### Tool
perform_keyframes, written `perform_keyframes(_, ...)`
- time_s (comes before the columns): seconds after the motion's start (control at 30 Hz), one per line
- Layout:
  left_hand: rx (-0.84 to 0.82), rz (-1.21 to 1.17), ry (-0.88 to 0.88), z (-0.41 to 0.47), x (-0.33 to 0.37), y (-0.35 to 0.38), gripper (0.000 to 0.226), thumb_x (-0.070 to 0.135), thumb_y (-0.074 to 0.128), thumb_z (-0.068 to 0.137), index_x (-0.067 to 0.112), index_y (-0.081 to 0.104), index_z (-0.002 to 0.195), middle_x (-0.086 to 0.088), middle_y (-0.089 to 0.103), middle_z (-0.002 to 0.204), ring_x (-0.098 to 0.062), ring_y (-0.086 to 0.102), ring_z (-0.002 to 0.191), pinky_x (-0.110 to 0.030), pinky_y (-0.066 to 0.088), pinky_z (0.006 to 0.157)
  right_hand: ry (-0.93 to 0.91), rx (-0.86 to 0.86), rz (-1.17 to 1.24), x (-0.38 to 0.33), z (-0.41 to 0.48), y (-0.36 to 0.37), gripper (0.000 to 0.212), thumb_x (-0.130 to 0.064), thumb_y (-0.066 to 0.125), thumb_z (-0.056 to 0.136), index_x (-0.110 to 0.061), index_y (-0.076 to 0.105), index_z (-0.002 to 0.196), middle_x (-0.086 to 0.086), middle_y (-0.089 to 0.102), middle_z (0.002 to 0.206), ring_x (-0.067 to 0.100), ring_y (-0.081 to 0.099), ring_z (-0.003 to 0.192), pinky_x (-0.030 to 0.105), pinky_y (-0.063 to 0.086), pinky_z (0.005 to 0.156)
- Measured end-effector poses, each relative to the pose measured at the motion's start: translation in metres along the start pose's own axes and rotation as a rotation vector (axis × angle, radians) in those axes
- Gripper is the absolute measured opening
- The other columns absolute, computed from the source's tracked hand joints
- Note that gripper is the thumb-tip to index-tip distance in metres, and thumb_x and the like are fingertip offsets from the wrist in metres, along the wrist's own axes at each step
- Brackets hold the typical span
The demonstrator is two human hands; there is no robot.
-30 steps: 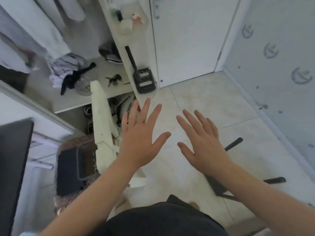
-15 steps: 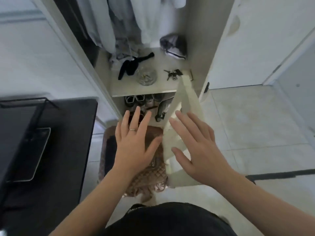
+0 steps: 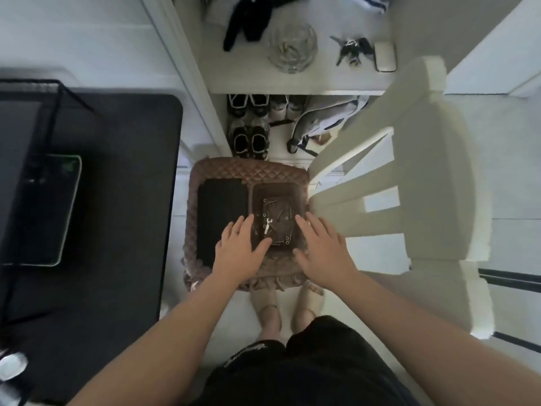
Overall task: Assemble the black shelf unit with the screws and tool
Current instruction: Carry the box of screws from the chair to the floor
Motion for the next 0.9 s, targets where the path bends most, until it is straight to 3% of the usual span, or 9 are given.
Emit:
perform_keyframes(0.17, -0.187, -0.344, -0.326, 0.021, -0.047, 0.080, 0.070, 0.046, 0.063, 0.093, 0.016, 0.035, 0.149, -0.013, 0.051, 0.145, -0.035, 0.047, 0.134, -0.045, 0.040, 0.111, 0.306, -0.141, 0.251, 0.047, 0.037, 0.061, 0.068, -0.029, 0.052, 0.096, -0.022, 0.023, 0.157, 0.005, 0.028, 0.161, 0.034, 0.029, 0.143, 0.052, 0.034, 0.113)
perform_keyframes(0.27, -0.173, -0.480, -0.475, 0.028, -0.066, 0.113, 0.067, 0.036, 0.068, 0.092, 0.005, 0.040, 0.144, -0.014, 0.058, 0.138, -0.033, 0.053, 0.129, -0.042, 0.042, 0.109, 0.548, -0.166, 0.535, 0.067, 0.047, 0.093, 0.071, -0.024, 0.053, 0.095, -0.018, 0.022, 0.158, 0.015, 0.041, 0.153, 0.041, 0.043, 0.135, 0.048, 0.039, 0.110)
perform_keyframes(0.4, -0.120, -0.580, -0.528, 0.043, -0.074, 0.134, 0.049, 0.026, 0.069, 0.092, 0.000, 0.056, 0.131, -0.014, 0.068, 0.122, -0.027, 0.063, 0.114, -0.035, 0.048, 0.100, 0.621, -0.174, 0.718, 0.072, 0.058, 0.122, 0.064, -0.016, 0.058, 0.093, -0.011, 0.033, 0.152, 0.017, 0.056, 0.140, 0.038, 0.053, 0.128, 0.045, 0.044, 0.108)
perform_keyframes(0.5, -0.039, -0.735, -0.590, 0.044, -0.080, 0.135, 0.036, 0.024, 0.067, 0.094, -0.002, 0.064, 0.119, -0.019, 0.070, 0.112, -0.030, 0.067, 0.105, -0.037, 0.053, 0.096, 0.690, -0.162, 0.875, 0.076, 0.057, 0.133, 0.037, -0.010, 0.060, 0.092, -0.009, 0.056, 0.129, 0.017, 0.066, 0.123, 0.038, 0.064, 0.113, 0.046, 0.052, 0.098)
perform_keyframes(0.6, -0.022, -0.824, -0.639, 0.042, -0.084, 0.132, 0.029, 0.027, 0.063, 0.097, 0.001, 0.065, 0.110, -0.019, 0.070, 0.109, -0.034, 0.068, 0.103, -0.047, 0.054, 0.098, 0.760, -0.134, 1.014, 0.078, 0.053, 0.129, 0.008, -0.009, 0.059, 0.095, -0.014, 0.056, 0.099, 0.019, 0.063, 0.096, 0.041, 0.068, 0.092, 0.038, 0.048, 0.077)
perform_keyframes(0.7, 0.007, -0.909, -0.678, 0.038, -0.085, 0.119, 0.016, 0.027, 0.063, 0.098, 0.013, 0.056, 0.093, -0.018, 0.069, 0.106, -0.036, 0.068, 0.104, -0.050, 0.053, 0.098, 0.788, -0.114, 1.057, 0.075, 0.049, 0.121, 0.020, -0.009, 0.062, 0.094, -0.015, 0.052, 0.078, 0.019, 0.059, 0.088, 0.033, 0.060, 0.082, 0.044, 0.051, 0.077)
perform_keyframes(0.8, 0.004, -0.998, -0.704, 0.030, -0.083, 0.107, 0.030, 0.022, 0.061, 0.099, 0.001, 0.051, 0.117, -0.022, 0.064, 0.118, -0.039, 0.069, 0.104, -0.052, 0.054, 0.097, 0.766, -0.098, 1.065, 0.067, 0.042, 0.110, 0.027, -0.008, 0.068, 0.092, -0.016, 0.051, 0.073, 0.010, 0.057, 0.078, 0.027, 0.059, 0.075, 0.053, 0.055, 0.091)
perform_keyframes(0.9, -0.034, -1.100, -0.743, 0.013, -0.078, 0.099, 0.039, 0.017, 0.059, 0.100, 0.001, 0.042, 0.132, -0.021, 0.063, 0.119, -0.035, 0.072, 0.095, -0.049, 0.058, 0.088, 0.750, -0.106, 1.093, 0.059, 0.032, 0.103, 0.026, -0.004, 0.065, 0.094, -0.015, 0.052, 0.075, 0.008, 0.057, 0.074, 0.020, 0.057, 0.064, 0.049, 0.056, 0.087)
Point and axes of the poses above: each hand's wrist, its own z-axis towards the middle knuckle, its own y-axis out of the palm, x = y × z, the point moved 9 cm from there along z, towards the middle knuckle
